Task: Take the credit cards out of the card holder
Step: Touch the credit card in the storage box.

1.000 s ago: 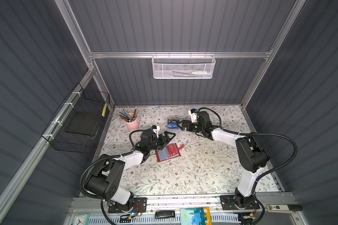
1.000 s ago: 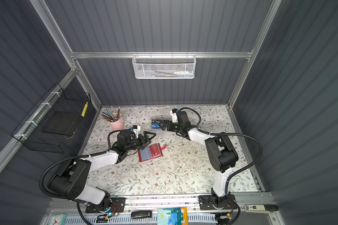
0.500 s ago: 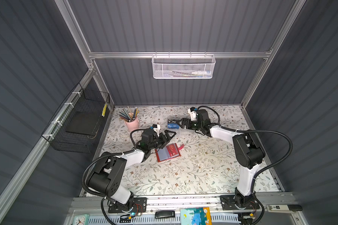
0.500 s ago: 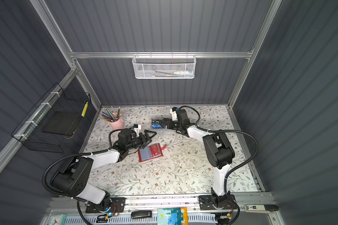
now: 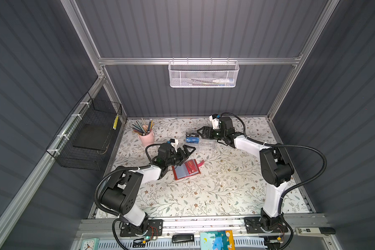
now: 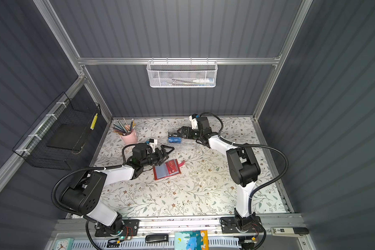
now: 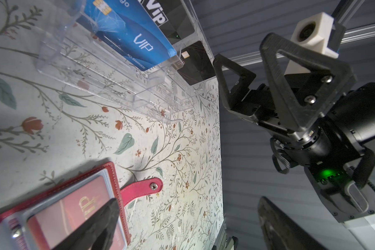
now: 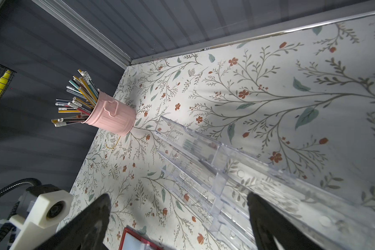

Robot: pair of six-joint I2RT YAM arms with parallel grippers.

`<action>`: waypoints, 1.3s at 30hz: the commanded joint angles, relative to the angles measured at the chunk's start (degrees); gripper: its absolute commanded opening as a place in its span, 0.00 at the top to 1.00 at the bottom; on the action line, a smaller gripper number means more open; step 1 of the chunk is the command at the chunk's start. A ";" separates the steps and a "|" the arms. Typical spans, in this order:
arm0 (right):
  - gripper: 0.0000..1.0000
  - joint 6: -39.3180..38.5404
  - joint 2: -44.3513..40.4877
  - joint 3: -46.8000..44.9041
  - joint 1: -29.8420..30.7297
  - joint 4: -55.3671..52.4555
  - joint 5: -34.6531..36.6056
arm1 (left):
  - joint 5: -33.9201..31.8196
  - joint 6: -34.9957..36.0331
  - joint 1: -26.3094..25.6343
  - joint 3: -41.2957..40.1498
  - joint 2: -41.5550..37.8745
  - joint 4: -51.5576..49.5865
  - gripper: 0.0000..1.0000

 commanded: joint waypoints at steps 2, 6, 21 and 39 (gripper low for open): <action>0.01 -1.27 -0.24 0.55 -0.21 -1.71 -0.72 | -0.12 0.86 0.07 1.57 0.68 0.78 0.00; 0.01 -1.58 -1.69 -0.57 -0.27 -1.91 -0.12 | -0.49 1.20 0.07 1.31 0.46 0.51 0.00; 0.01 2.03 -18.53 -10.38 -0.35 -5.80 18.34 | -1.12 2.14 0.01 0.64 -2.62 -2.11 0.00; 0.01 4.27 -30.82 -29.64 1.10 -0.20 2.16 | -6.26 10.61 -1.33 -3.38 -15.16 -18.88 0.00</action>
